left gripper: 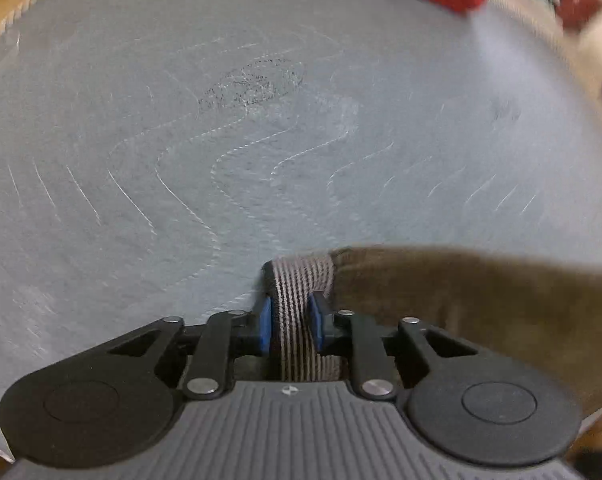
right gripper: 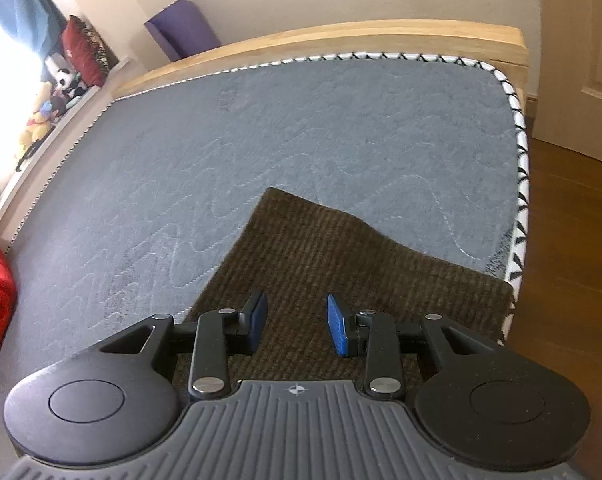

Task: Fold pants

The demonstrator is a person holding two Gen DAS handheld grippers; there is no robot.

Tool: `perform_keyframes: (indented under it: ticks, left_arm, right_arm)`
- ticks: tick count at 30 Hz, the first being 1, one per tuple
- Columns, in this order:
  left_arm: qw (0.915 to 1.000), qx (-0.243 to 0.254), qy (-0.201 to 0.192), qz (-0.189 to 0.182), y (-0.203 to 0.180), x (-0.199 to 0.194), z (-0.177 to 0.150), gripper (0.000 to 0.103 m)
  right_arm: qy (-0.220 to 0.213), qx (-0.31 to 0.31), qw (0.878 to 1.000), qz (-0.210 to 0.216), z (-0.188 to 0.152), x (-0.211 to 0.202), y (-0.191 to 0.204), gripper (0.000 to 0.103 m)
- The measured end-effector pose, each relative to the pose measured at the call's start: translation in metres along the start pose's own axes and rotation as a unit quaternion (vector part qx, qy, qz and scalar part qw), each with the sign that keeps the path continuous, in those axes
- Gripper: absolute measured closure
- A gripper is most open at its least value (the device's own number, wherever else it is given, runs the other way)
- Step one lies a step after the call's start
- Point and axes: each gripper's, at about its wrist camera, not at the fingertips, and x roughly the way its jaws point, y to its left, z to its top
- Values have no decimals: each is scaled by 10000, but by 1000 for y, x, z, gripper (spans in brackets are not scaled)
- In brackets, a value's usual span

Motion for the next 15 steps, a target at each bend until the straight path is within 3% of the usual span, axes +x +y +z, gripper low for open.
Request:
perform_keyframes:
  ticks: [1, 3, 4, 7, 8, 10, 11, 12, 13, 15]
  left_arm:
    - [9995, 150, -116, 261, -5, -5, 0, 61]
    - [9962, 343, -535, 602, -16, -23, -1, 64]
    - [9929, 595, -840, 604, -27, -36, -2, 64]
    - [9865, 1058, -1235, -208, -55, -55, -14, 64]
    - [9846, 1220, -1113, -577, -65, -54, -18, 64]
    - [9813, 1556, -683, -904, -82, -37, -25, 64]
    - [9814, 1741, -294, -751, -89, -21, -29, 63]
    - [9816, 1882, 104, -293, -94, 0, -34, 66]
    - [9742, 2221, 317, 255, -99, 18, -41, 78]
    - [9561, 2856, 182, 631, -121, 19, -50, 77]
  right_arm:
    - [34, 54, 10000, -21, 0, 0, -3, 68]
    - [77, 176, 9998, -69, 0, 0, -10, 68]
    - [85, 232, 9996, -96, 0, -2, -15, 68]
    - [42, 313, 9994, -118, 2, -9, -28, 68]
    - [8, 299, 9995, -129, 3, -11, -32, 68]
    - [-95, 302, 9994, -106, 4, -17, -43, 68]
    - [-151, 328, 9993, -73, 5, -20, -49, 68]
    - [-203, 359, 9991, -28, 6, -22, -55, 68]
    - [-257, 381, 9989, 33, 7, -25, -60, 68]
    - [-327, 357, 9987, 143, 9, -31, -68, 68]
